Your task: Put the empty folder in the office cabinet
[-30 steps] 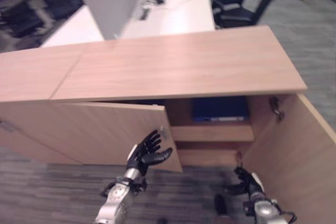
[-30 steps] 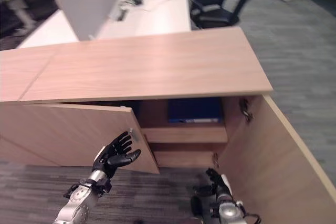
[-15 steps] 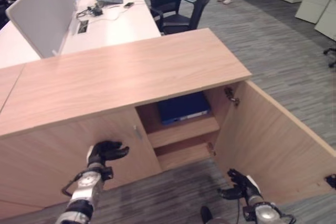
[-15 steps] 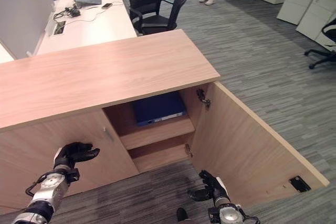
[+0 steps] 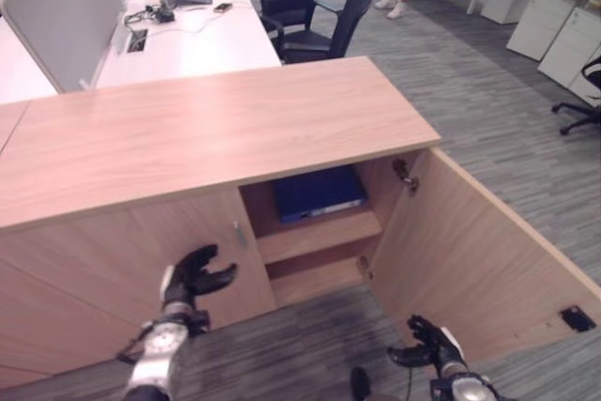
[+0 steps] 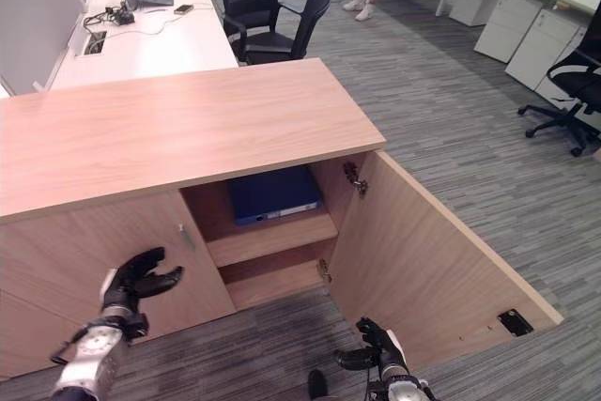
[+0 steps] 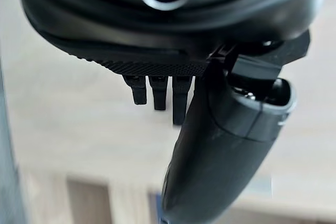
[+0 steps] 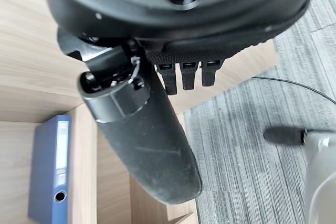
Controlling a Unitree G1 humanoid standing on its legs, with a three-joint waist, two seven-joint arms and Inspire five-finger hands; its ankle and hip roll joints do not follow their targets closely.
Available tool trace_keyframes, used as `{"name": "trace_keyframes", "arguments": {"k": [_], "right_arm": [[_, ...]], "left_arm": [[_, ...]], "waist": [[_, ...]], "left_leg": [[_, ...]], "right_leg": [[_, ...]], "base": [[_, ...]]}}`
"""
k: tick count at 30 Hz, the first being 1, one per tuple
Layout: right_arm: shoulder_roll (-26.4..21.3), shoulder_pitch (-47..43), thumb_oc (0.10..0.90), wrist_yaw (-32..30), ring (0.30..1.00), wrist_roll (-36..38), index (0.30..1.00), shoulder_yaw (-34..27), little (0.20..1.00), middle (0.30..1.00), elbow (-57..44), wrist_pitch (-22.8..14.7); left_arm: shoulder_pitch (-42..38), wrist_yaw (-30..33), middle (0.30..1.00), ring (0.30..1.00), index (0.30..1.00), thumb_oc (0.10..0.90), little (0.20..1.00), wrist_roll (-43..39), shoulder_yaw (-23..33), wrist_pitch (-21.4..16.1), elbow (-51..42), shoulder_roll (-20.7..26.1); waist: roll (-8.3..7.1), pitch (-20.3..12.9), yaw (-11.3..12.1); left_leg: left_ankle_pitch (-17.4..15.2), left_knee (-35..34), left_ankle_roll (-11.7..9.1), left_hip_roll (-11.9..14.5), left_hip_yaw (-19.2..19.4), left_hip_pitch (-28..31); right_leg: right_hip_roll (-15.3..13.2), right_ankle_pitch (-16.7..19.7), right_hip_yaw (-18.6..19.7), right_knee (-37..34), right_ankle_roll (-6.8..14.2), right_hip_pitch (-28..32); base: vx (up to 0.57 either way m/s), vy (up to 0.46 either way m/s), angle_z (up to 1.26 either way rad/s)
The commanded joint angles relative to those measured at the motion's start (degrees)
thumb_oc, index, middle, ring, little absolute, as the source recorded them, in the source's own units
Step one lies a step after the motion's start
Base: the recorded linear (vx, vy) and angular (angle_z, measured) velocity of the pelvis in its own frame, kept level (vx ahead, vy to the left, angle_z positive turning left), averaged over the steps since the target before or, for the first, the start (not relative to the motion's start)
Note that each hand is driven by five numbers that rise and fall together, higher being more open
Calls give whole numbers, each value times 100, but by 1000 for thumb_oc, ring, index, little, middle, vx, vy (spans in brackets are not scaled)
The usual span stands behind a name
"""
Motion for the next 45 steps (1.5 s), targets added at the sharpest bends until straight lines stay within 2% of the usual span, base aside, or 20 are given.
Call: {"name": "trace_keyframes", "arguments": {"k": [1, 2, 3, 6, 7, 9, 10, 14, 16, 19, 21, 22, 26, 27, 28, 30, 32, 36, 40, 45], "right_arm": [[-264, -288, 800, -51, 900, -120, 900, -129, 900, 900, -430, -390], [-245, -227, 800, -38, 900, -170, 900, -185, 900, 900, -445, -370], [-199, -291, 800, -85, 900, -193, 900, -229, 900, 900, -422, -324], [-186, -290, 800, -101, 900, -189, 900, -225, 900, 900, -418, -313], [-191, -263, 800, -84, 900, -136, 900, -210, 900, 900, -456, -297], [-200, -264, 800, -80, 900, -133, 900, -205, 900, 900, -442, -302], [-216, -291, 800, -85, 900, -104, 900, -138, 900, 900, -442, -327], [-267, -258, 800, -93, 900, -47, 900, -75, 900, 900, -444, -346], [-326, -250, 800, -125, 900, 102, 900, -13, 900, 900, -407, -400], [-394, -307, 800, -211, 900, 223, 900, 13, 900, 900, -279, -414], [-403, -333, 800, -255, 900, 286, 900, -9, 900, 900, -192, -418], [-431, -357, 800, -322, 900, 371, 900, -57, 900, 900, -28, -404], [-546, -398, 800, -292, 900, 252, 900, -63, 900, 900, 266, -363], [-570, -320, 800, -300, 900, 202, 900, -172, 900, 900, 425, -346], [-569, -319, 800, -300, 900, 201, 900, -174, 900, 900, 424, -346], [-606, -239, 800, -353, 900, 243, 900, -332, 900, 900, 580, -313], [-659, -229, 800, -407, 900, 247, 900, -509, 900, 900, 758, -313], [-776, -306, 800, -502, 900, 524, 900, -926, 900, 900, 855, -339], [-935, -517, 800, -457, 900, 479, 900, -872, 900, 900, 809, -364], [-886, -782, 800, -336, 900, 437, 900, -659, 900, 900, 559, -401]], "left_arm": [[-972, -533, 900, 900, 900, 800, 900, -218, 9, -590, -219, 90], [-666, -692, 900, 900, 900, 800, 900, -297, -135, -507, -460, -64], [-313, -890, 900, 900, 900, 800, 900, -482, -298, -334, -653, -165], [-261, -959, 900, 900, 900, 800, 900, -563, -396, -290, -676, -167], [-190, -1003, 900, 900, 900, 800, 900, -588, -461, -264, -723, -114], [-110, -1027, 900, 900, 900, 800, 900, -601, -468, -274, -764, -112], [-54, -1029, 900, 900, 900, 800, 900, -736, -426, -251, -770, -163], [-38, -944, 900, 900, 900, 800, 900, -819, -373, -263, -717, -254], [-68, -834, 900, 900, 900, 800, 900, -897, -356, -292, -699, -366], [-118, -741, 900, 900, 900, 800, 900, -896, -352, -314, -698, -465], [-151, -700, 900, 900, 900, 800, 900, -907, -355, -334, -682, -519], [-207, -653, 900, 900, 900, 800, 900, -926, -363, -348, -658, -558], [-174, -648, 900, 900, 900, 800, 900, -884, -340, -391, -709, -553], [-210, -653, 900, 900, 900, 800, 900, -867, -356, -377, -681, -558], [-211, -653, 900, 900, 900, 800, 900, -867, -358, -377, -681, -557], [-215, -690, 900, 900, 900, 800, 900, -816, -369, -326, -703, -548], [-183, -700, 900, 900, 900, 800, 900, -762, -315, -309, -670, -519], [-144, -741, 900, 900, 900, 800, 900, -689, -252, -268, -609, -405], [-84, -808, 900, 900, 900, 800, 900, -306, -323, -213, -304, -236], [142, -966, 900, 900, 900, 800, 900, 79, -476, -33, 448, -121]], "waist": [[163, -124, -236], [136, -162, -166], [124, -223, 33], [106, -249, 49], [91, -266, -38], [113, -288, -32], [153, -316, -61], [232, -309, -126], [376, -281, -267], [553, -202, -335], [585, -177, -355], [561, -132, -364], [359, -106, -327], [255, -59, -383], [253, -56, -379], [266, -48, -482], [305, -62, -526], [245, -114, -614], [231, -181, -618], [203, -272, -564]], "left_leg": [[-199, -87, -206, 17, -209, -38], [-147, -70, -189, 5, -192, -122], [-71, -14, -299, 127, -53, -247], [-22, -1, -358, 204, -51, -300], [99, 3, -503, 404, -44, -335], [147, 10, -572, 512, -9, -337], [314, 11, -712, 744, 42, -353], [489, 3, -817, 969, 74, -302], [777, 46, -911, 1255, 90, -290], [1193, 121, -980, 1432, -49, -271], [1308, 177, -983, 1423, -201, -303], [1331, 351, -915, 1268, -537, -415], [238, 690, -509, 262, -1238, -471], [-144, 946, -385, -50, -1068, -508], [-156, 963, -382, -53, -1065, -512], [-172, 1026, -378, 15, -734, -510], [-233, 882, -368, 56, -672, -322], [-235, 653, -375, 85, -575, -54], [-233, 266, -364, 99, -471, 221], [-220, -15, -330, 104, -342, 367]], "right_leg": [[-255, -172, 827, 314, 573, 674], [-354, -126, 961, 323, 615, 791], [-809, 268, 765, 212, 749, 906], [-865, 352, 783, 47, 783, 987], [-734, 370, 1265, -198, 812, 955], [-649, 265, 1253, -369, 812, 1018], [-450, 94, 1280, -619, 812, 1094], [-186, -59, 1356, -790, 808, 1197], [191, -308, 1435, -945, 650, 1305], [461, -453, 1551, -980, 554, 1286], [528, -496, 1618, -980, 523, 1272], [562, -467, 1709, -980, 448, 1221], [612, -354, 1994, -980, 275, 1035], [596, -356, 1993, -980, 233, 1088], [592, -357, 1996, -980, 236, 1090], [638, -374, 2014, -973, 202, 1125], [716, -386, 2062, -961, 189, 1173], [678, -326, 2072, -937, 232, 1218], [671, -257, 2080, -927, 290, 1209], [701, -190, 2047, -945, 361, 1114]], "base": [[-110, -123, -8], [-193, -381, 18], [-192, -380, -2], [-95, -336, -24], [-65, -316, -18], [-80, -366, -37], [-69, -324, -61], [-26, -264, -40], [-36, -308, -25], [-23, -175, -30], [-25, -122, -57], [-18, -175, -59], [-9, -225, -60], [-23, -157, -81], [-11, -75, -77], [13, -7, -35], [34, 12, -39], [39, 22, 3], [8, 20, -9], [-13, 23, -8]]}}
